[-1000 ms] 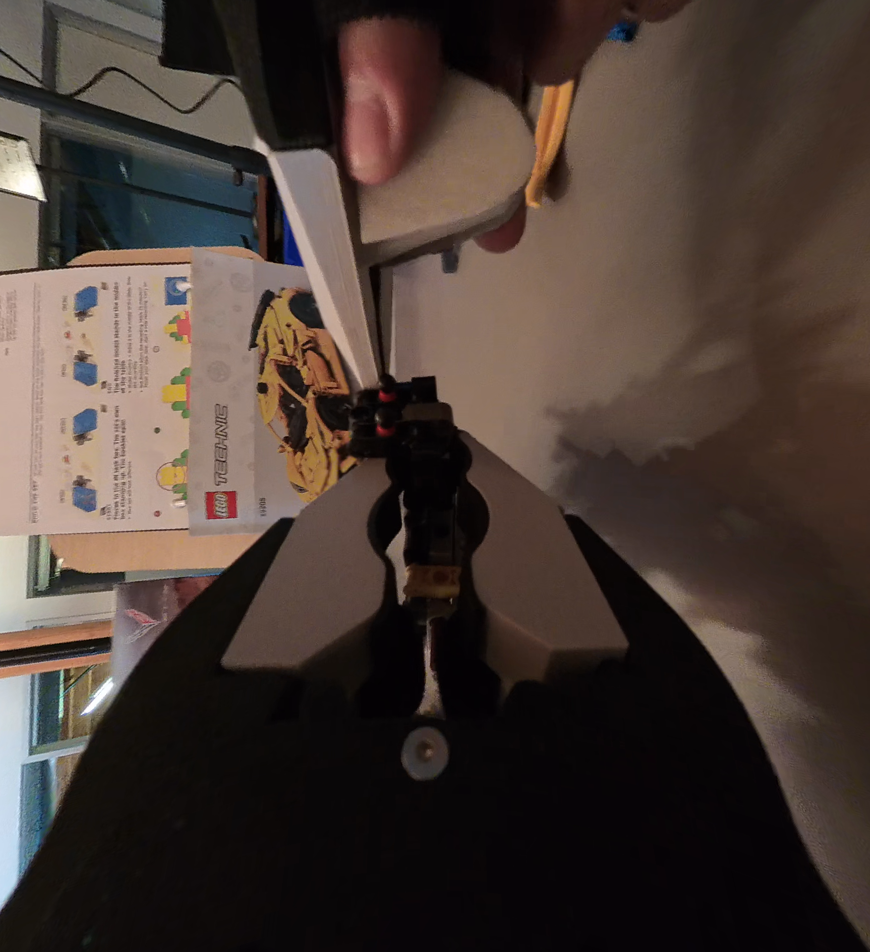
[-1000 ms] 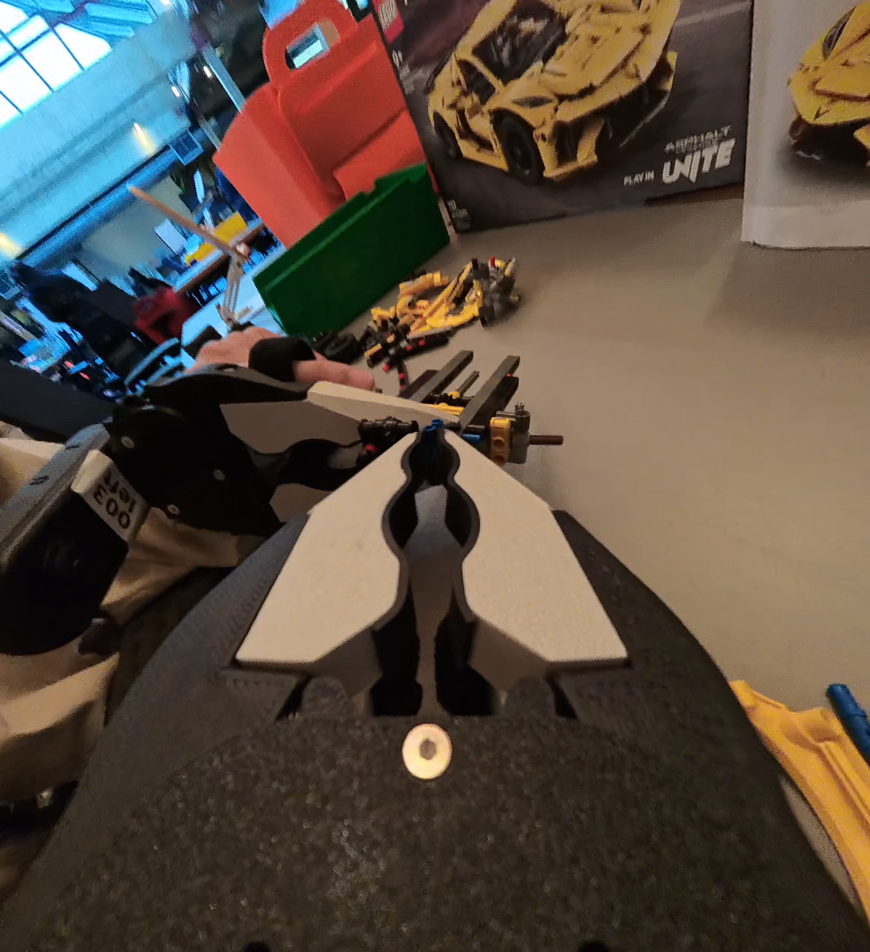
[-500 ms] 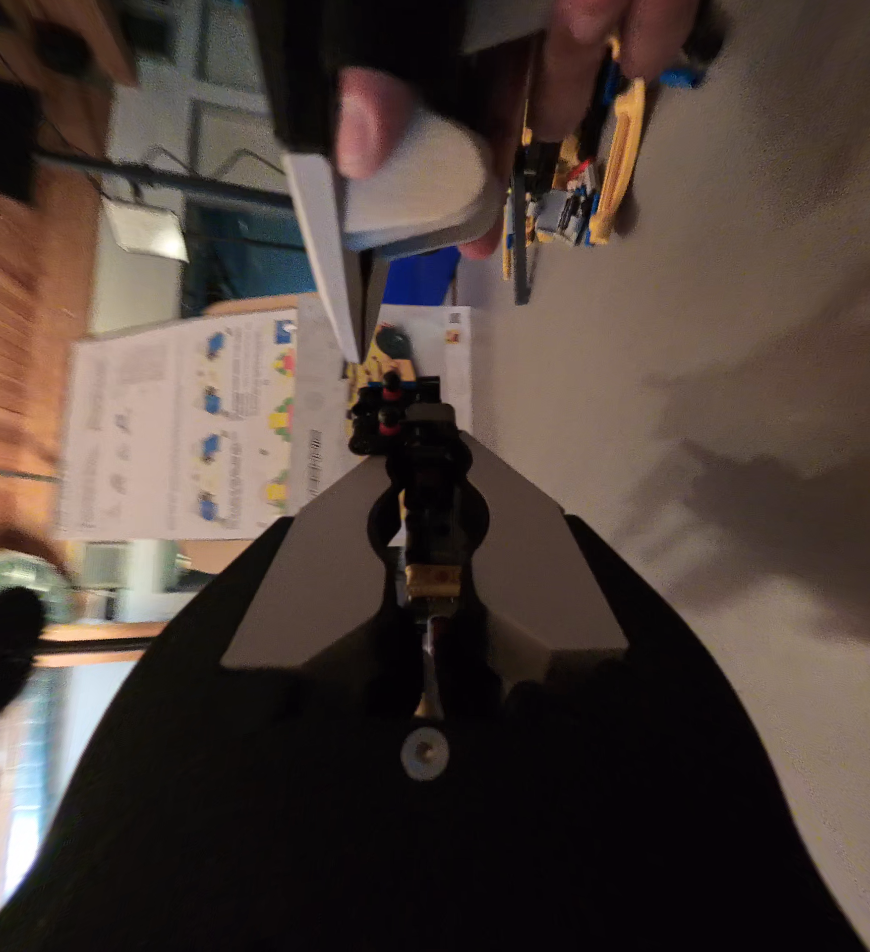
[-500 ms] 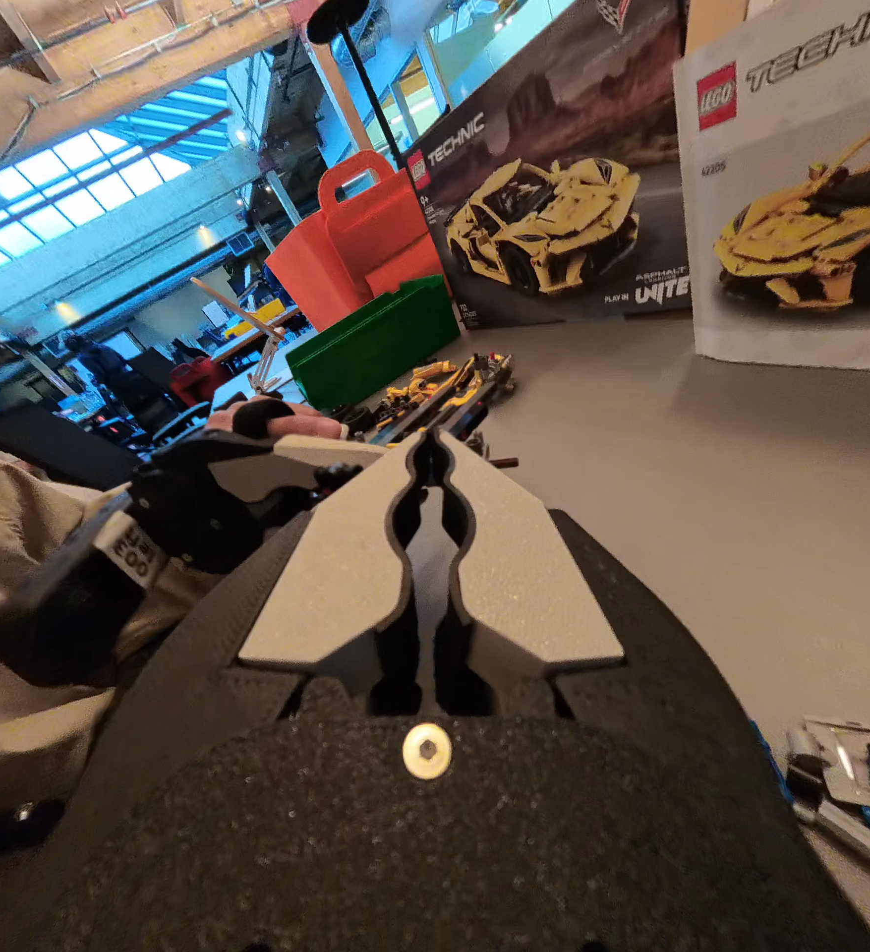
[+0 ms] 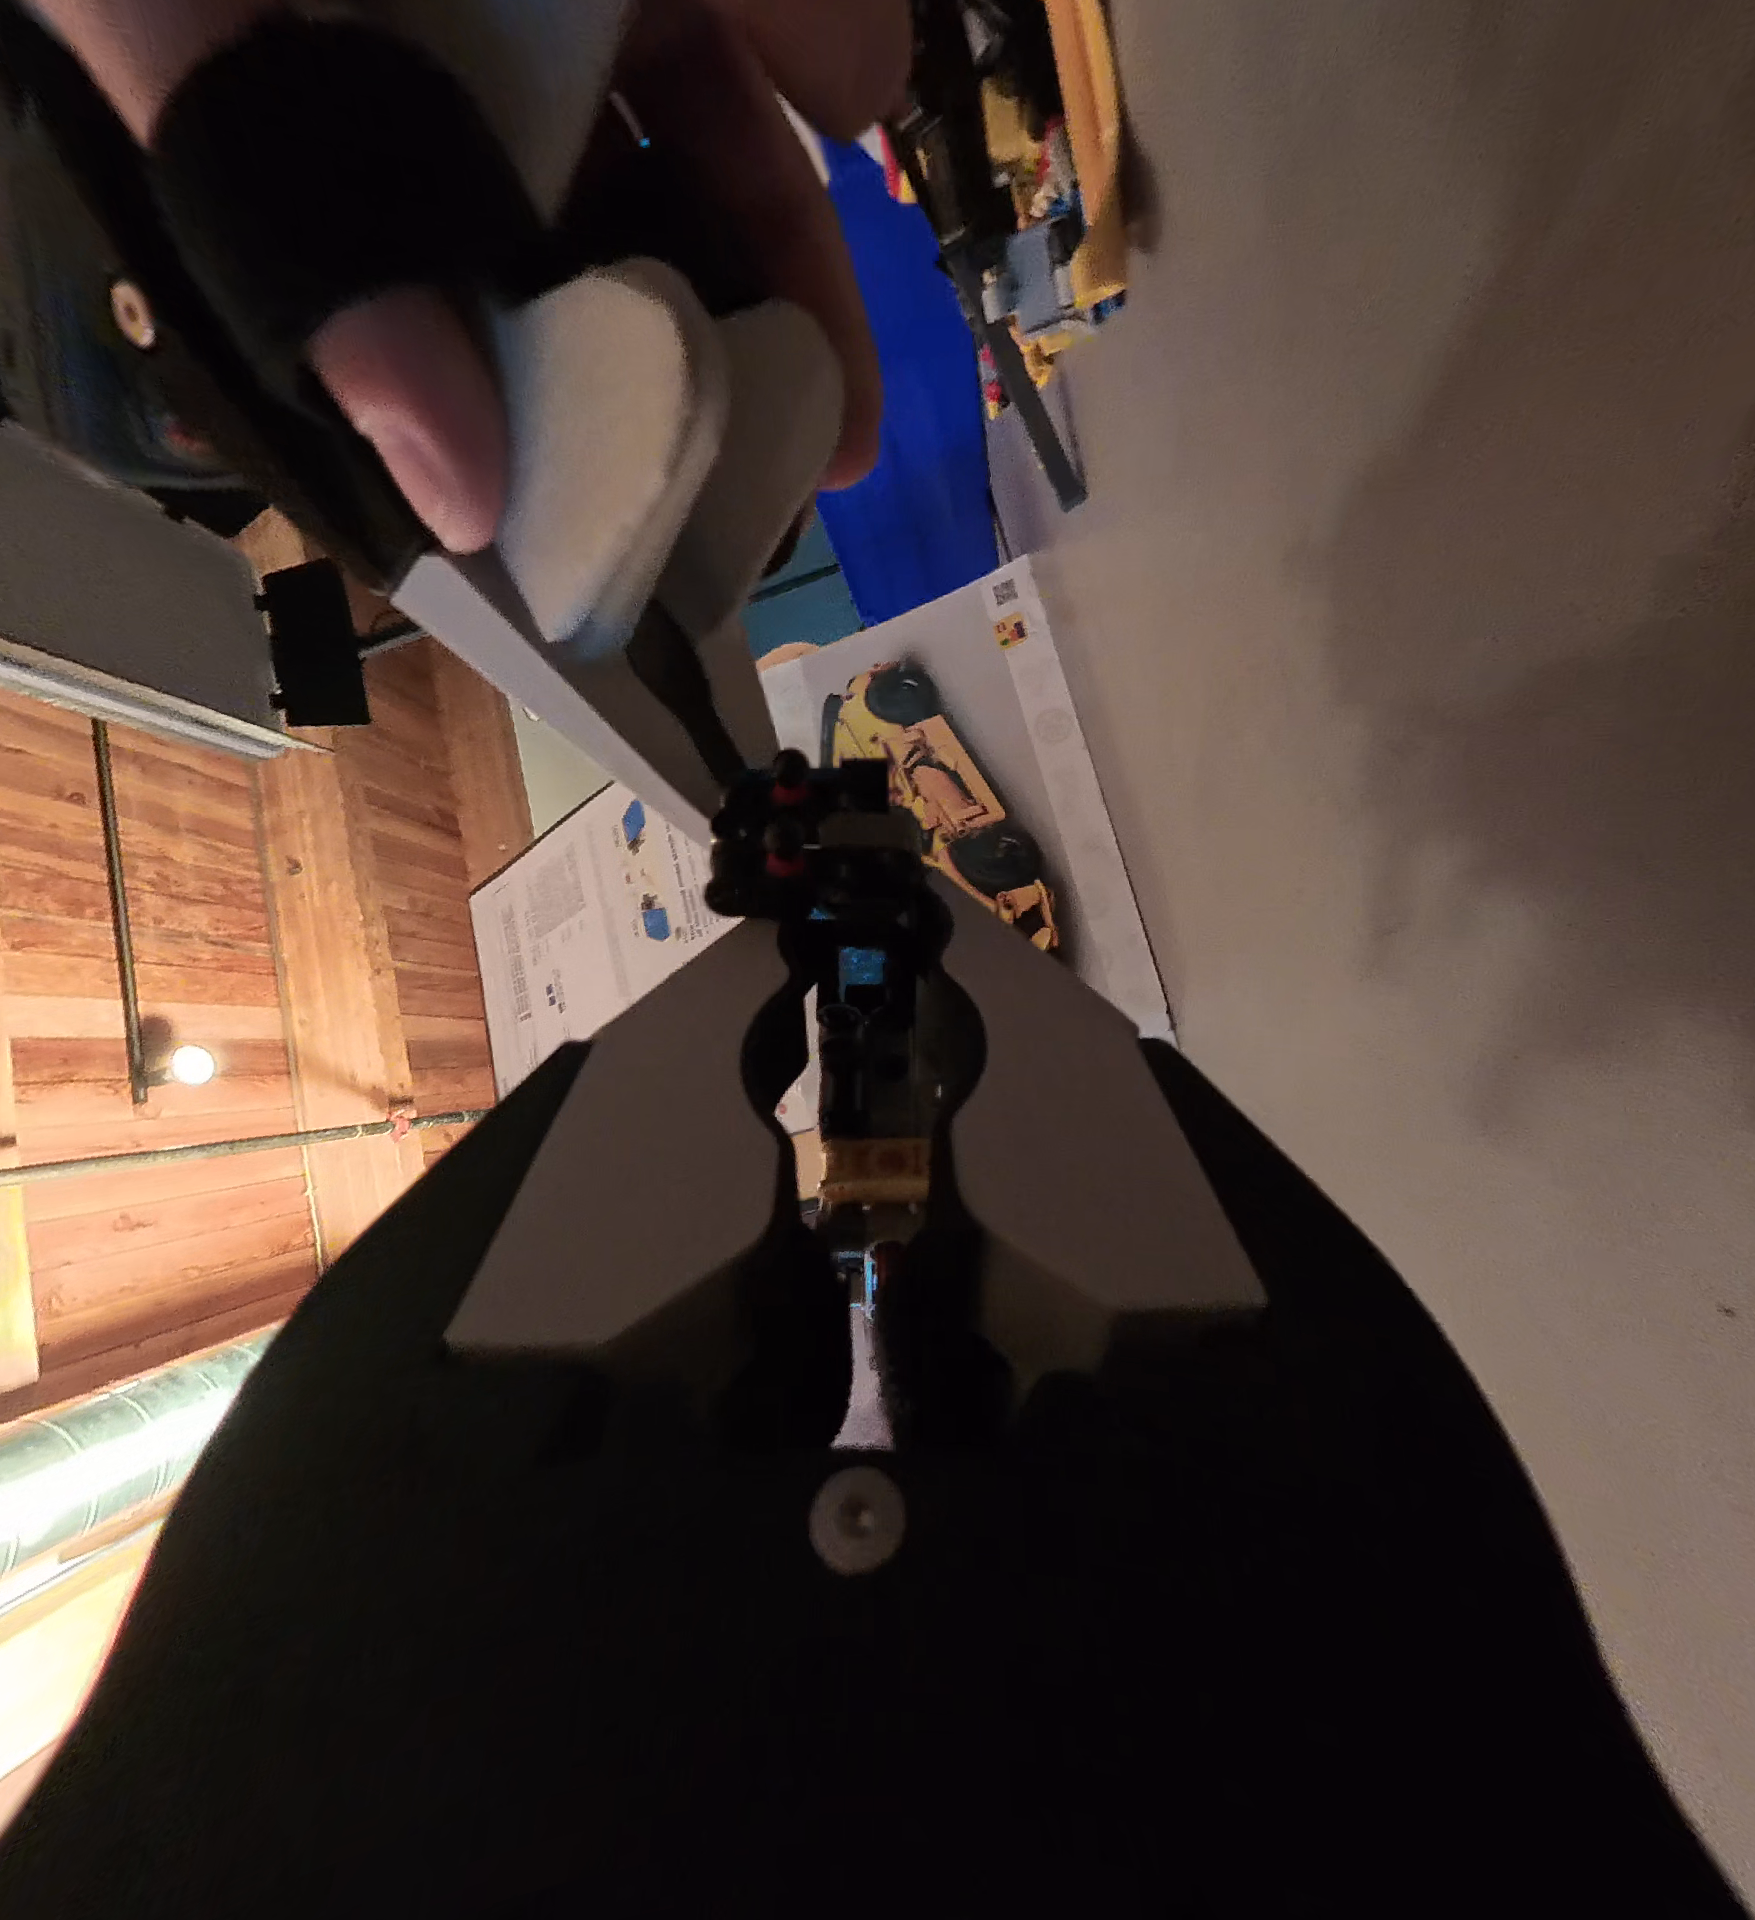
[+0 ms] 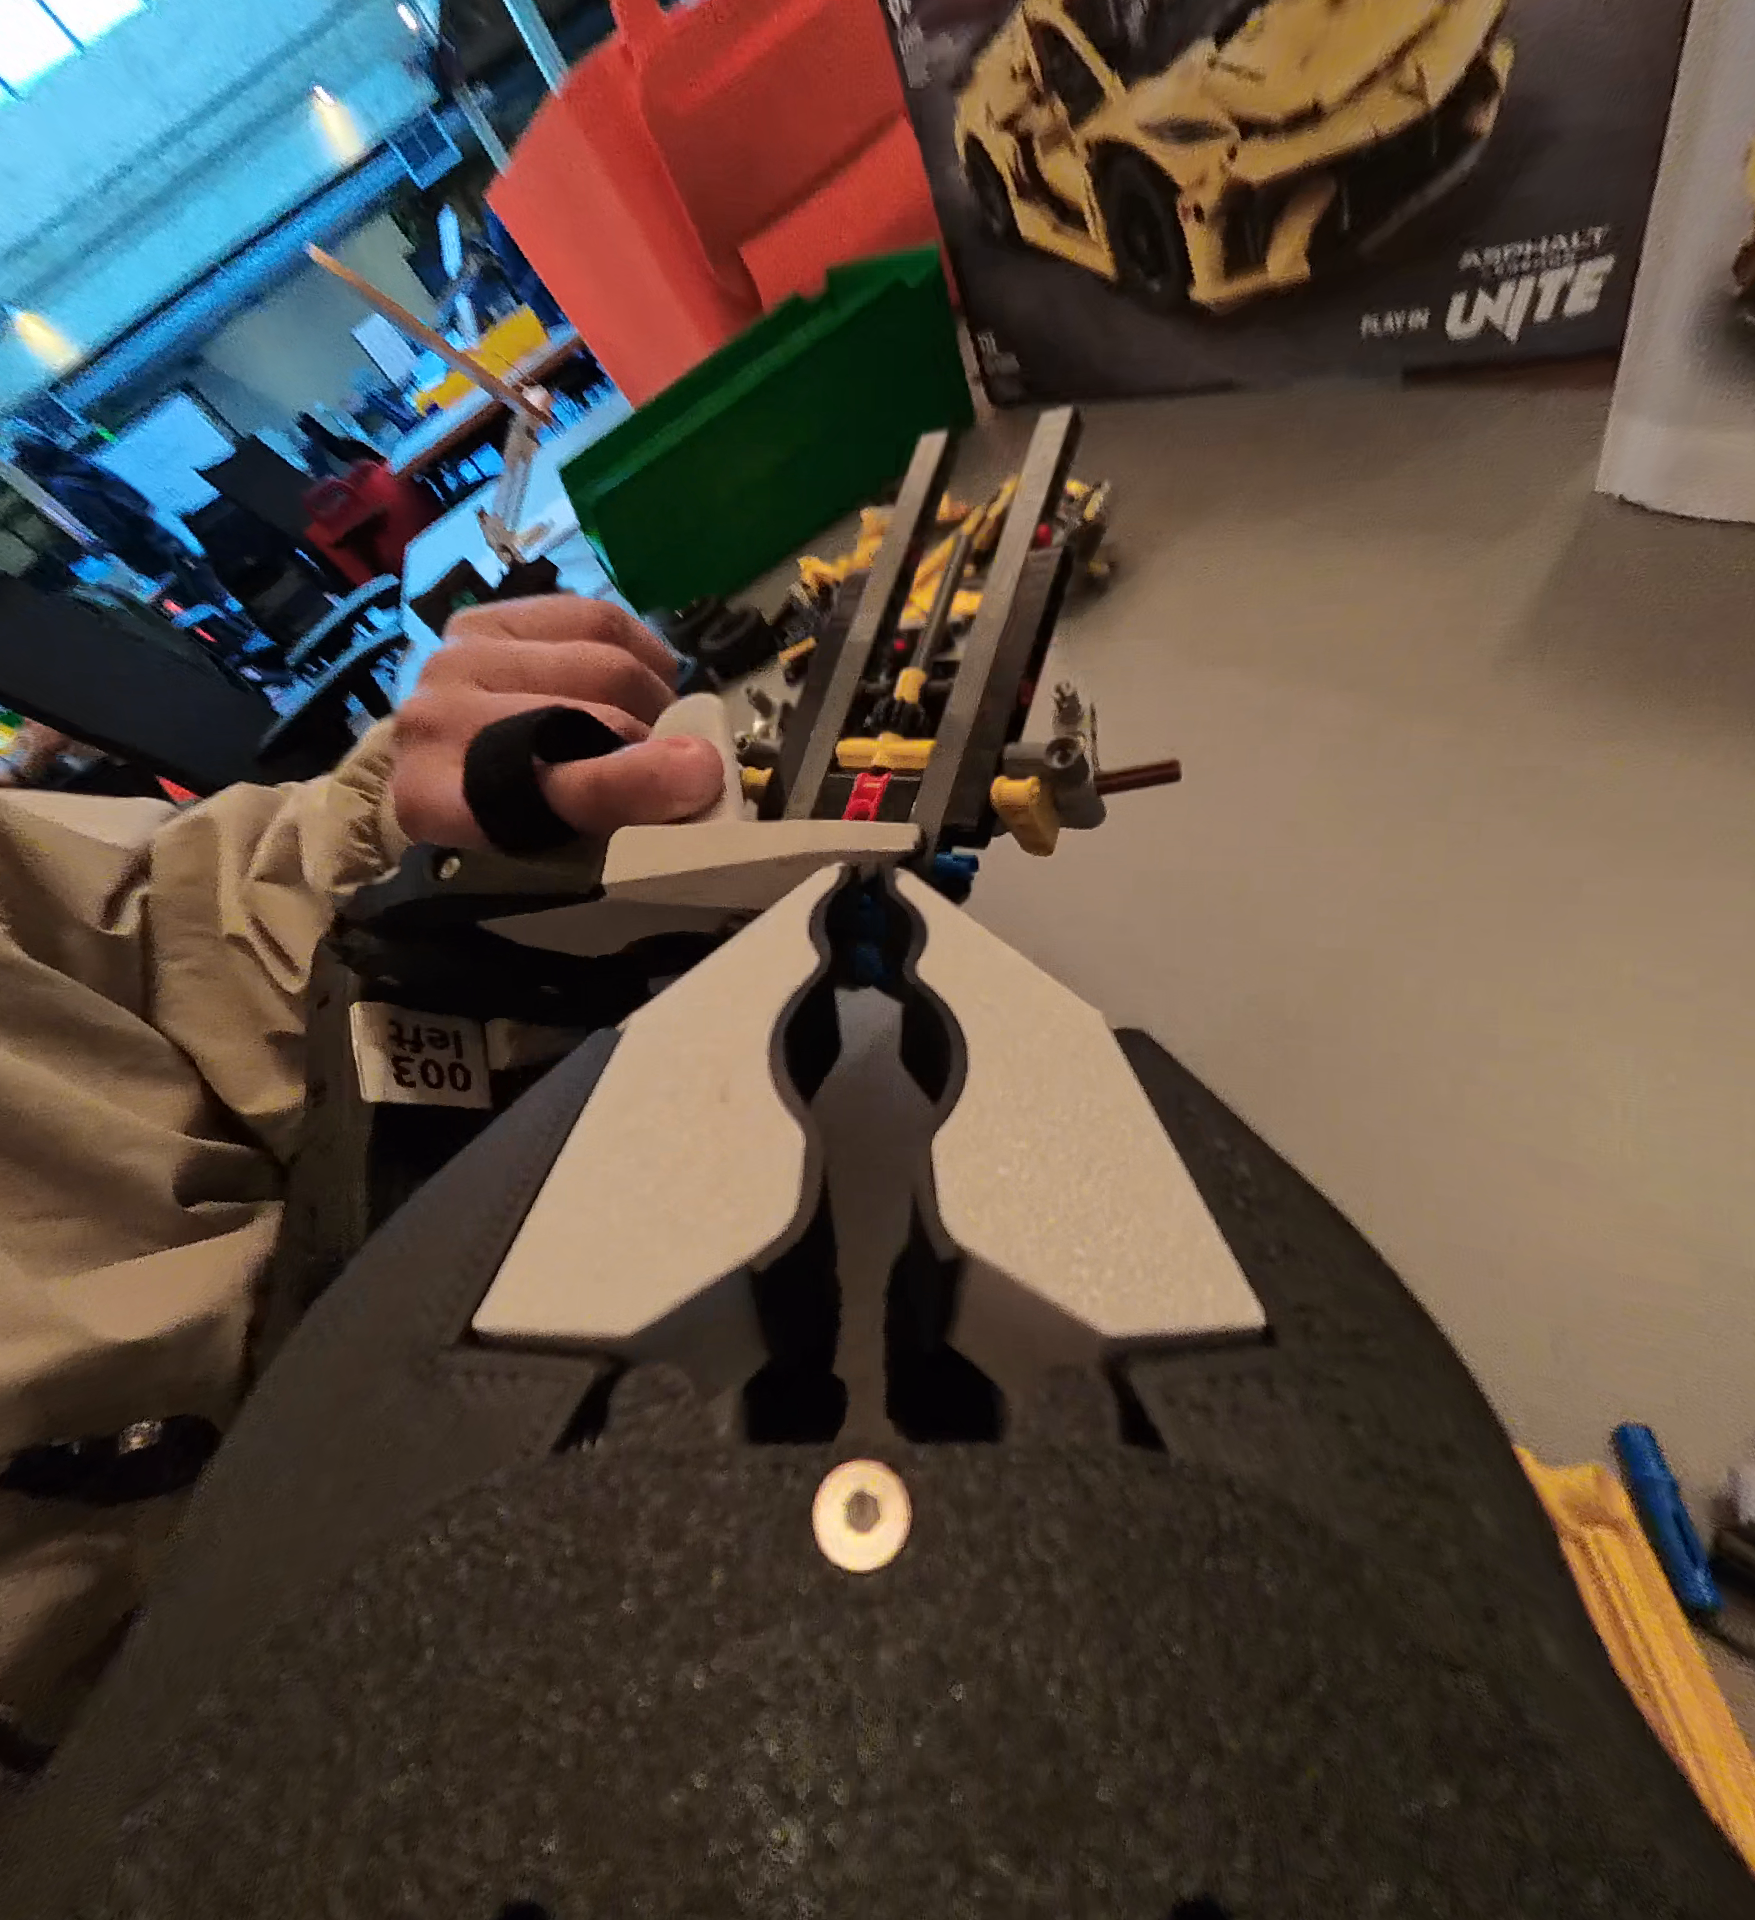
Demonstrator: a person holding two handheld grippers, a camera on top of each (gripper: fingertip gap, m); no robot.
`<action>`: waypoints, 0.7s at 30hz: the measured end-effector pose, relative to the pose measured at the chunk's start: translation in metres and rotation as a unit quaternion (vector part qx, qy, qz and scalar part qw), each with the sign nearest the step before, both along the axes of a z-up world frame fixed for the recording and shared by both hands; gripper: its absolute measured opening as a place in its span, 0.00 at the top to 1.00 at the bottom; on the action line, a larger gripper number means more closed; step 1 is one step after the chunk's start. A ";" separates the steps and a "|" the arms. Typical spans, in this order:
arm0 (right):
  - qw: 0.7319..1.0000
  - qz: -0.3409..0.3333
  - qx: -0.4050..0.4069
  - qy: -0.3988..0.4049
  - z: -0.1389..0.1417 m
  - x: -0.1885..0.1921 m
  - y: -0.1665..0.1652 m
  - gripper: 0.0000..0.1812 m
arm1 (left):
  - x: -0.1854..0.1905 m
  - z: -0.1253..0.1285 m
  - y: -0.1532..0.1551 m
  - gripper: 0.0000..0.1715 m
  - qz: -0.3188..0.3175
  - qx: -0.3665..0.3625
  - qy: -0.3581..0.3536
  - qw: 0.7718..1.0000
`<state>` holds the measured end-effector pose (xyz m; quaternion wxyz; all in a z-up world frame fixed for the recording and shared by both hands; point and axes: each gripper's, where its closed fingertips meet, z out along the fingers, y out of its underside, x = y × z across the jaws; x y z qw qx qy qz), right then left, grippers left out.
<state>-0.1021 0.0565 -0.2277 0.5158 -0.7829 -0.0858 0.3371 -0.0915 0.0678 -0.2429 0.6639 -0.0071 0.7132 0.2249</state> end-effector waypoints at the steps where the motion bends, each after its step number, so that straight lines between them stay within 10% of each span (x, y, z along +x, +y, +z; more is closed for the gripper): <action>1: 1.000 -0.004 -0.008 -0.019 -0.002 0.000 0.000 0.96 | 0.000 -0.001 0.002 0.91 0.004 0.003 0.003 1.000; 21: 0.906 0.004 -0.229 -0.356 -0.029 0.011 -0.010 0.98 | 0.003 -0.018 -0.004 0.91 0.044 -0.050 0.031 0.997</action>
